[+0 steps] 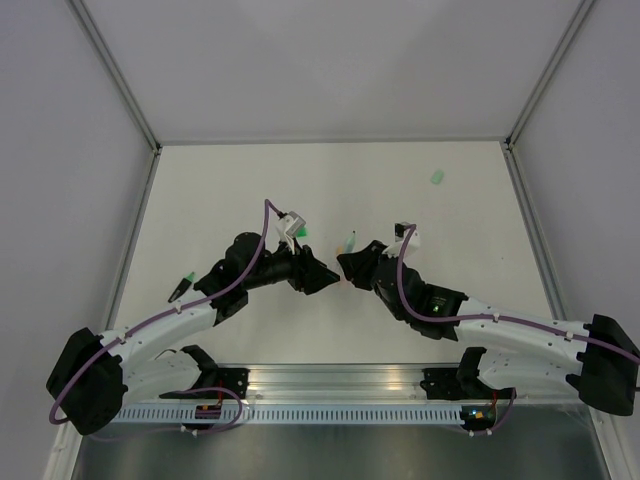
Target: Insert the pens into the pen caps
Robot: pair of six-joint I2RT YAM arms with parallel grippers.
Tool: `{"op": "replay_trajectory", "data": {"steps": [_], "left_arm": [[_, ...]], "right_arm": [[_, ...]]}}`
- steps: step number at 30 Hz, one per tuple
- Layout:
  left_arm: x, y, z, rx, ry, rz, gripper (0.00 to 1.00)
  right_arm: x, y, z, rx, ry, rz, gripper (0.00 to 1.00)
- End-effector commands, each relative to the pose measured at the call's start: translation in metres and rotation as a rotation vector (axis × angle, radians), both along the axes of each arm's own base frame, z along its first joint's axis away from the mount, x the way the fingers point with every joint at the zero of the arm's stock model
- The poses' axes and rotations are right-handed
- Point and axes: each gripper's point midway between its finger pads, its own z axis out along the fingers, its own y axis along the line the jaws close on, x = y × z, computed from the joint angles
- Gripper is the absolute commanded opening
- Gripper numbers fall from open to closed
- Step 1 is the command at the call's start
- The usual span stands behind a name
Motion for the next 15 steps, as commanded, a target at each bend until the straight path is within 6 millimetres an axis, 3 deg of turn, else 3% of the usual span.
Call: {"op": "replay_trajectory", "data": {"steps": [1,7,13,15], "left_arm": [[0.008,-0.005,0.016,-0.022,-0.064,0.006,0.67],[0.006,-0.007,0.018,-0.045,-0.049,0.000,0.61],[0.008,-0.004,0.024,-0.058,-0.058,0.024,0.30],[0.004,-0.003,0.029,-0.073,-0.071,0.015,0.11]], "right_arm": [[0.003,0.013,0.037,0.094,-0.048,-0.010,0.00],[-0.007,0.029,0.041,0.119,-0.052,0.027,0.00],[-0.013,0.040,0.044,0.110,-0.058,0.049,0.00],[-0.014,0.042,0.046,0.114,-0.065,0.060,0.00]]}}
